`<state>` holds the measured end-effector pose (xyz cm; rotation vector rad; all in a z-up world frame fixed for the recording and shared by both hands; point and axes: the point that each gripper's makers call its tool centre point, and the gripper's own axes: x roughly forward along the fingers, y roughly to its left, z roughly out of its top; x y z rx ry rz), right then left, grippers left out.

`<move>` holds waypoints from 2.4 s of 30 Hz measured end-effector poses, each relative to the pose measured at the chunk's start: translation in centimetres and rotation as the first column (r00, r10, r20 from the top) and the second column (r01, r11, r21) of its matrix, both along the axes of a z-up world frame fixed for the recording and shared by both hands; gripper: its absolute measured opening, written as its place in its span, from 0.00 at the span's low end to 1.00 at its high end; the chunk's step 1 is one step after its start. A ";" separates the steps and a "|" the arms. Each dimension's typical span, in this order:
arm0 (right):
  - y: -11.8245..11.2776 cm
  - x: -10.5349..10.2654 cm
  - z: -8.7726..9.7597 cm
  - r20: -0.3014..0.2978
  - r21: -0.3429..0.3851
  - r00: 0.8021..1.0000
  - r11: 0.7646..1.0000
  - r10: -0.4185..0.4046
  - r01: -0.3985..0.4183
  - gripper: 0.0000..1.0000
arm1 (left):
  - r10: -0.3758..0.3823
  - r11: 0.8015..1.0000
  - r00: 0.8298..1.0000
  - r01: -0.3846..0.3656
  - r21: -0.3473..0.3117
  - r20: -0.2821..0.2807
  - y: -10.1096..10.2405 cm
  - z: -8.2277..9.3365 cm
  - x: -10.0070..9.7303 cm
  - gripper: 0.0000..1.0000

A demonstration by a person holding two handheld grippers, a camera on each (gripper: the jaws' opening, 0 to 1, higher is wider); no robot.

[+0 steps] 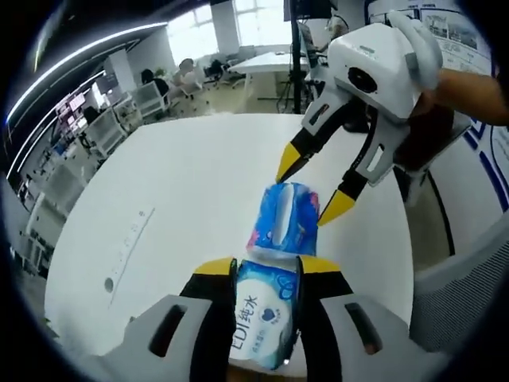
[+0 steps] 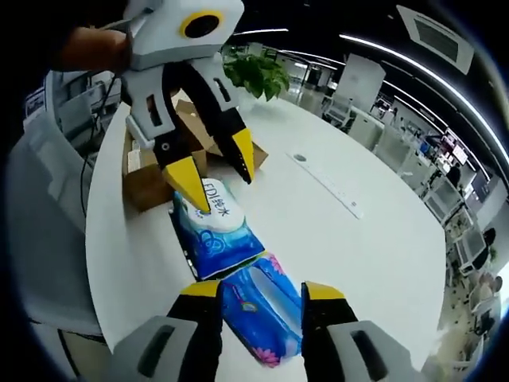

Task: Operate the shoe box by opening the lid, removing the specified soft item, and placing it in the target area until the item is outside and the box remains undamaged.

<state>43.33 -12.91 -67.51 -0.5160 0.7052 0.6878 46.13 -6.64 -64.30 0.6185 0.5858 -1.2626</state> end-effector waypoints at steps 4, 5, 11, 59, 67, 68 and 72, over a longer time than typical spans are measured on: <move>1.5 -0.7 0.6 -0.009 0.007 1.000 1.000 0.019 -0.019 0.39 | 0.023 1.000 1.000 -0.023 -0.019 0.006 1.7 1.0 0.0 0.30; 1.8 -0.8 0.7 -0.007 0.005 1.000 1.000 0.025 -0.025 0.39 | 0.031 0.999 1.000 -0.031 -0.024 0.006 2.1 1.2 0.0 0.31; 4.0 -1.6 1.3 -0.013 0.010 0.998 0.998 0.062 -0.062 0.41 | 0.089 0.994 0.996 -0.089 -0.061 0.004 4.5 2.2 0.3 0.34; 25.9 -2.5 -0.1 -0.069 0.089 0.846 0.848 0.528 -0.522 0.43 | 0.377 0.894 0.926 -0.366 -0.260 -0.006 28.8 4.3 -5.9 0.74; 28.2 -1.6 -2.0 -0.085 0.070 0.817 0.821 0.570 -0.566 0.42 | 0.441 0.845 0.897 -0.421 -0.330 -0.015 31.5 4.8 -8.2 0.80; 28.4 -1.6 -2.5 -0.102 0.068 0.812 0.818 0.575 -0.571 0.42 | 0.452 0.840 0.892 -0.432 -0.329 -0.017 31.9 4.7 -8.6 0.81; 29.3 -1.3 -3.5 -0.111 0.045 0.800 0.807 0.589 -0.588 0.42 | 0.482 0.817 0.875 -0.461 -0.346 -0.027 32.9 4.8 -9.8 0.84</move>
